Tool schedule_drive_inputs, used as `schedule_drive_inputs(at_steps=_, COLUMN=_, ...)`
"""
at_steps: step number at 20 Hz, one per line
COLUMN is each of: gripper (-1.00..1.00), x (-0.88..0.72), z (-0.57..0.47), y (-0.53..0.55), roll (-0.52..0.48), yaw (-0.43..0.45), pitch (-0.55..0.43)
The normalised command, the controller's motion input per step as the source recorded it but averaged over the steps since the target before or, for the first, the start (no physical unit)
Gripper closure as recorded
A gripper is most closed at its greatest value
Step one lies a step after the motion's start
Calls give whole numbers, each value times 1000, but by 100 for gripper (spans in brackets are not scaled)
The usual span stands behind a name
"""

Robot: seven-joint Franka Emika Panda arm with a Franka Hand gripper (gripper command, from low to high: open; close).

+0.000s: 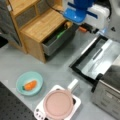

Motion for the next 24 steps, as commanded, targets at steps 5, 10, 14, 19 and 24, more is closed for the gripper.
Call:
schedule_drive_inputs(at_steps=5, gripper=-100, x=89, z=4, y=5, roll=32, yaw=114, pitch=-30)
schedule_drive_inputs(at_steps=10, gripper=-100, x=325, z=-4, y=-11, roll=76, yaw=88, pitch=-38)
schedule_drive_inputs(at_steps=14, gripper=-100, x=421, z=43, y=-16, roll=79, yaw=97, pitch=16)
schedule_drive_inputs(at_steps=19, gripper=-100, x=422, z=132, y=-27, roll=39, yaw=92, pitch=100)
schedule_drive_inputs(at_steps=24, gripper=-100, x=524, z=59, y=-121, roll=1, yaw=107, pitch=116)
